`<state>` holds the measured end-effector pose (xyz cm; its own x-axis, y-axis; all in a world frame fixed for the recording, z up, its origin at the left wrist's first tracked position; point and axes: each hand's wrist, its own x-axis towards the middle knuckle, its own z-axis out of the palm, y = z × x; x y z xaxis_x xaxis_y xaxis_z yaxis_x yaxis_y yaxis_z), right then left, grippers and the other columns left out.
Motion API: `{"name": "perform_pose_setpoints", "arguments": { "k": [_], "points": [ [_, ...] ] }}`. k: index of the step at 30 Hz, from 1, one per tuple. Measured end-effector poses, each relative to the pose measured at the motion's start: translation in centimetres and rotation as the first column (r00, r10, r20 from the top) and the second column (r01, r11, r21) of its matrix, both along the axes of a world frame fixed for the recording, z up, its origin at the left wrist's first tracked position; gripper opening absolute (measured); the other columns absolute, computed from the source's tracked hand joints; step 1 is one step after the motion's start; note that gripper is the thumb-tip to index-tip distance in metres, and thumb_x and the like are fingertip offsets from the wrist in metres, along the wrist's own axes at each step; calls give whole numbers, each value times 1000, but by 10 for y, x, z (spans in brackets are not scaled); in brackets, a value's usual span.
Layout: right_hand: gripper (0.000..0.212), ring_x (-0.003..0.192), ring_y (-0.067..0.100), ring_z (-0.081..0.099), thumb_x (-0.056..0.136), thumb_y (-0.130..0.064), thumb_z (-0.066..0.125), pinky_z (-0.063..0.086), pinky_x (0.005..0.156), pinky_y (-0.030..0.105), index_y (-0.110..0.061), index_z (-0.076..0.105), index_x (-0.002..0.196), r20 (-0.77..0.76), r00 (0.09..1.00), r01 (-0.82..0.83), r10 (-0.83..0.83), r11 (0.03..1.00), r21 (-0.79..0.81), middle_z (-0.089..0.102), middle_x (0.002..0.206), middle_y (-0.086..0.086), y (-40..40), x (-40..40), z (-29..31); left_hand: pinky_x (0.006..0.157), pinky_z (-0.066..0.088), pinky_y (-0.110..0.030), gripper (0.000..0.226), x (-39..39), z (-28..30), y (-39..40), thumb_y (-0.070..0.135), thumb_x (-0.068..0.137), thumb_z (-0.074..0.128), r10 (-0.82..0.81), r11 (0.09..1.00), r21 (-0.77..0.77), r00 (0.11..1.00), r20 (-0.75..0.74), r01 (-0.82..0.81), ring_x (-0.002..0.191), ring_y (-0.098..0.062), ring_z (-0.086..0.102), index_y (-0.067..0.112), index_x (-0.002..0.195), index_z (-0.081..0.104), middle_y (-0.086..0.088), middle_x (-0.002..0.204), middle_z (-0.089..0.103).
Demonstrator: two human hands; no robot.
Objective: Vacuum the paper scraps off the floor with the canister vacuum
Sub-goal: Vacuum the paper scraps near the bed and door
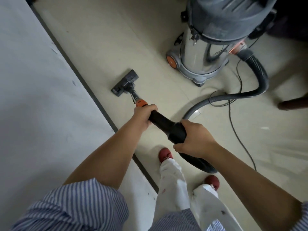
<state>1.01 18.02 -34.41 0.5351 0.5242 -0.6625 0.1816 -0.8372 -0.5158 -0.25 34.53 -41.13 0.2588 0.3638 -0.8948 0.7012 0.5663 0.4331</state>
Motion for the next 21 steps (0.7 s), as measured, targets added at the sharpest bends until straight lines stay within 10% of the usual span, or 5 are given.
{"name": "perform_pose_setpoints", "arguments": {
  "k": [13, 21],
  "points": [
    [36, 76, 21, 56, 67, -27, 72, 45, 62, 26, -24, 46, 91, 44, 995, 97, -92, 985, -142, 57, 81, -3, -236, -44, 56, 48, 49, -20, 40, -34, 32, -240, 2, 83, 61, -103, 977, -185, 994, 38, 108, 60, -14, 56, -4, 120, 45, -6, 73, 50],
    [37, 65, 13, 49, 67, -32, 74, 33, 52, 19, -30, 37, 75, 80, 993, 93, -86, 992, -86, 46, 68, -13, -237, -47, 35, 53, 49, -20, 47, -32, 23, -235, 3, 85, 60, -147, 976, -161, 989, 19, 148, 67, -13, 56, -7, 127, 42, -6, 78, 51]
  ]
}}
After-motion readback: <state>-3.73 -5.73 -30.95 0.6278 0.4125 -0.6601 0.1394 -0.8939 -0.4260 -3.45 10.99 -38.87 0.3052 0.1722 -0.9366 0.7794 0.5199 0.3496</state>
